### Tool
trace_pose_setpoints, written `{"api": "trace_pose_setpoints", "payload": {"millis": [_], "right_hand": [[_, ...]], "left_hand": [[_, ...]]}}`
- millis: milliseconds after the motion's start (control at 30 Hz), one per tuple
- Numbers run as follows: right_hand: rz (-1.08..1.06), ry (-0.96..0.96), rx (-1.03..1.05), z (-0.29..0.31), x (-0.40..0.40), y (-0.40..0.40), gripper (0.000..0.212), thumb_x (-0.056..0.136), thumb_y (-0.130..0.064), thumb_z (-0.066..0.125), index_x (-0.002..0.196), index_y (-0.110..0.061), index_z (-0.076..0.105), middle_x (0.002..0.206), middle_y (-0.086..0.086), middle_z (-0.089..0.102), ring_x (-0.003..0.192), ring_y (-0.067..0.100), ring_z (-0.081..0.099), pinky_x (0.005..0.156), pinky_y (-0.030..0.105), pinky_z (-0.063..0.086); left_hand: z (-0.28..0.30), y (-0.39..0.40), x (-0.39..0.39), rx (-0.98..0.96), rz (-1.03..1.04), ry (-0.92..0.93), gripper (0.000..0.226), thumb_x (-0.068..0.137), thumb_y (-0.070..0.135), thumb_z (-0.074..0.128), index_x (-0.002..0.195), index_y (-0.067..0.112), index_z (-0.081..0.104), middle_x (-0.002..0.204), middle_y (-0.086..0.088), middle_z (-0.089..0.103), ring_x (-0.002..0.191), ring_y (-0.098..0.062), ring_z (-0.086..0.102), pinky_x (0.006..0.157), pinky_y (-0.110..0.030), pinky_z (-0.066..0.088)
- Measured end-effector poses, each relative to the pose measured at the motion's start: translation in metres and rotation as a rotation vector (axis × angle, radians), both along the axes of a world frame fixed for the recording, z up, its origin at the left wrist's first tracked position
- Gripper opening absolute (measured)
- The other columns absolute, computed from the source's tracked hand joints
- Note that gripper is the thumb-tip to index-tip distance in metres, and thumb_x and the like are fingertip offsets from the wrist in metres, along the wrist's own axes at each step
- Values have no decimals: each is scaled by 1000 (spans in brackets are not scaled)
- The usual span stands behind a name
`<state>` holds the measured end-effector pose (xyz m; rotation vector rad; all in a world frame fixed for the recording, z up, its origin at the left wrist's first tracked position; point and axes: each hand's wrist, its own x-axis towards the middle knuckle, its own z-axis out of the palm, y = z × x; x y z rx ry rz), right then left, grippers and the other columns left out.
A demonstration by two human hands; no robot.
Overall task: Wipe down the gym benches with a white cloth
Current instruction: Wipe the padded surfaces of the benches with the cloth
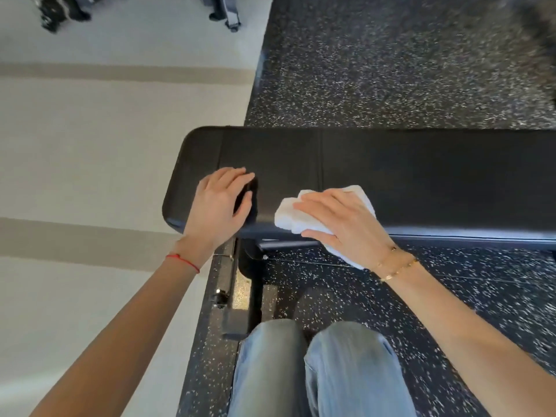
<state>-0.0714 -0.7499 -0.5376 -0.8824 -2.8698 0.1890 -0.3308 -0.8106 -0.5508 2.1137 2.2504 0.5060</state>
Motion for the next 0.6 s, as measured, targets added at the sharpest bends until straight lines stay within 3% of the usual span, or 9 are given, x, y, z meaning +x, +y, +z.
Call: {"api": "trace_pose_setpoints", "payload": {"millis": [200,400,500,600], "right_hand": [[-63,41,169,-36,-1,6,62,99,-60,26,147,-24,41,150,-3,43,131,25,44,106,41,31],[21,121,101,-34,-21,-7,63,101,-52,10,149,-23,39,155,-4,39,144,23,32,115,44,23],[101,27,210,-44,-42,-19,52,105,-46,16,150,-30,36,158,-9,32,145,20,30,118,45,21],[104,-14,343,-53,-41,-13,51,105,-51,30,151,-30,36,158,-7,33,144,21,35,117,44,26]], "left_hand": [[-33,1,-12,118,20,26,39,101,32,41,137,22,53,143,1,52,137,-19,42,115,-41,27],[-36,0,-13,162,26,-21,38,101,30,41,135,22,55,142,2,53,136,-19,42,115,-42,27],[-36,0,-12,175,21,-31,38,101,29,42,135,22,56,142,3,53,136,-19,42,114,-42,27],[-38,0,-13,184,18,-26,38,101,29,41,135,23,56,142,3,53,136,-18,42,114,-41,27]]}}
